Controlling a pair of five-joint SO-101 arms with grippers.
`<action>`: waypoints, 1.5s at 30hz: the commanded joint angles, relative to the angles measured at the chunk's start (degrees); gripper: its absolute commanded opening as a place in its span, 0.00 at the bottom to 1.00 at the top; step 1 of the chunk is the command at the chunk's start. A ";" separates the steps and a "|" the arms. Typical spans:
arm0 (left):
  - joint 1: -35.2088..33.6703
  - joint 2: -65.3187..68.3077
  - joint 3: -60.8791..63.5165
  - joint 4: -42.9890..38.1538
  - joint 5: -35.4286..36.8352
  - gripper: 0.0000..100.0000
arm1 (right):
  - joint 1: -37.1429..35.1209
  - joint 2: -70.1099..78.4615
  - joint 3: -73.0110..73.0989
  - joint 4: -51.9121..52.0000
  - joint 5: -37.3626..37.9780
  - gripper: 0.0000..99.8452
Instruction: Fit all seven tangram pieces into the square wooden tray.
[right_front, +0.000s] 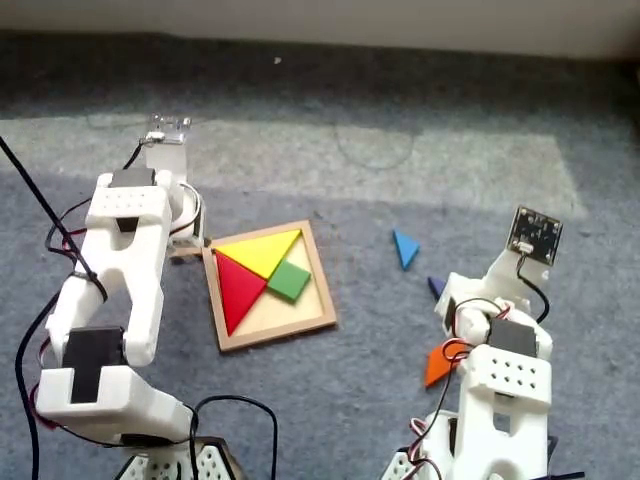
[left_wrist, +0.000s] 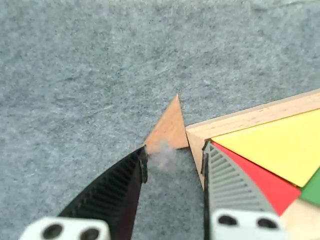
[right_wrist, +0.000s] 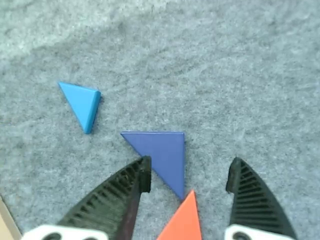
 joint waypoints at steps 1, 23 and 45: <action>-0.75 -4.35 1.10 -0.35 -1.76 0.18 | 0.22 -1.27 -0.40 -1.54 0.62 0.24; 4.35 5.58 -0.13 -0.79 -9.76 0.18 | 0.22 -1.27 -0.40 -1.54 0.62 0.24; 9.27 7.60 -7.34 -0.70 -12.66 0.18 | 0.22 -1.27 -0.40 -1.54 0.62 0.24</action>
